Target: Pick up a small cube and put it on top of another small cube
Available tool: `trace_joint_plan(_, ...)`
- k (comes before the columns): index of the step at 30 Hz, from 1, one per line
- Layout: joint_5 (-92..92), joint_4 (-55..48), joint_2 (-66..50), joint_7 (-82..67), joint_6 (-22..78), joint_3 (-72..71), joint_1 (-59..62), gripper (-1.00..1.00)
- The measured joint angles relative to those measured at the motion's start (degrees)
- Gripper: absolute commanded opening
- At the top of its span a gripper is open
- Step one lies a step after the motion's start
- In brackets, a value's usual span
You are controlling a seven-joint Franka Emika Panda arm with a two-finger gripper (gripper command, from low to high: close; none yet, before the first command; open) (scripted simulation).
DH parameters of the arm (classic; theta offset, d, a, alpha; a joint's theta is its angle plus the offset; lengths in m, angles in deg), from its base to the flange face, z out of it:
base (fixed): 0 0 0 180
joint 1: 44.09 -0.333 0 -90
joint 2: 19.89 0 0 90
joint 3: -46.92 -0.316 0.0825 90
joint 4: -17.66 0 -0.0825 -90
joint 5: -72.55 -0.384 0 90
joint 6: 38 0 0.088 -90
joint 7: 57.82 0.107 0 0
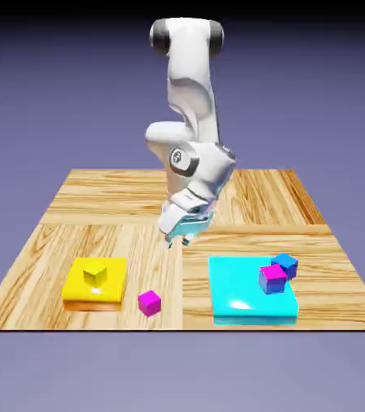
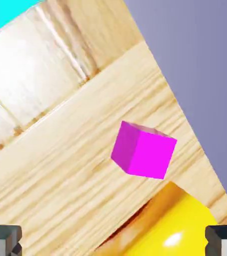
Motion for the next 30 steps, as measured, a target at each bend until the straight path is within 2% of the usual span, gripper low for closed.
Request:
trace_joint_plan(25,62.3,-7.0,-32.2,-7.2,36.3,-18.5,15.0,0.0)
trace_joint_plan(30,68.8,-12.0,-38.7,-7.0,36.9,-14.3,15.5,0.0)
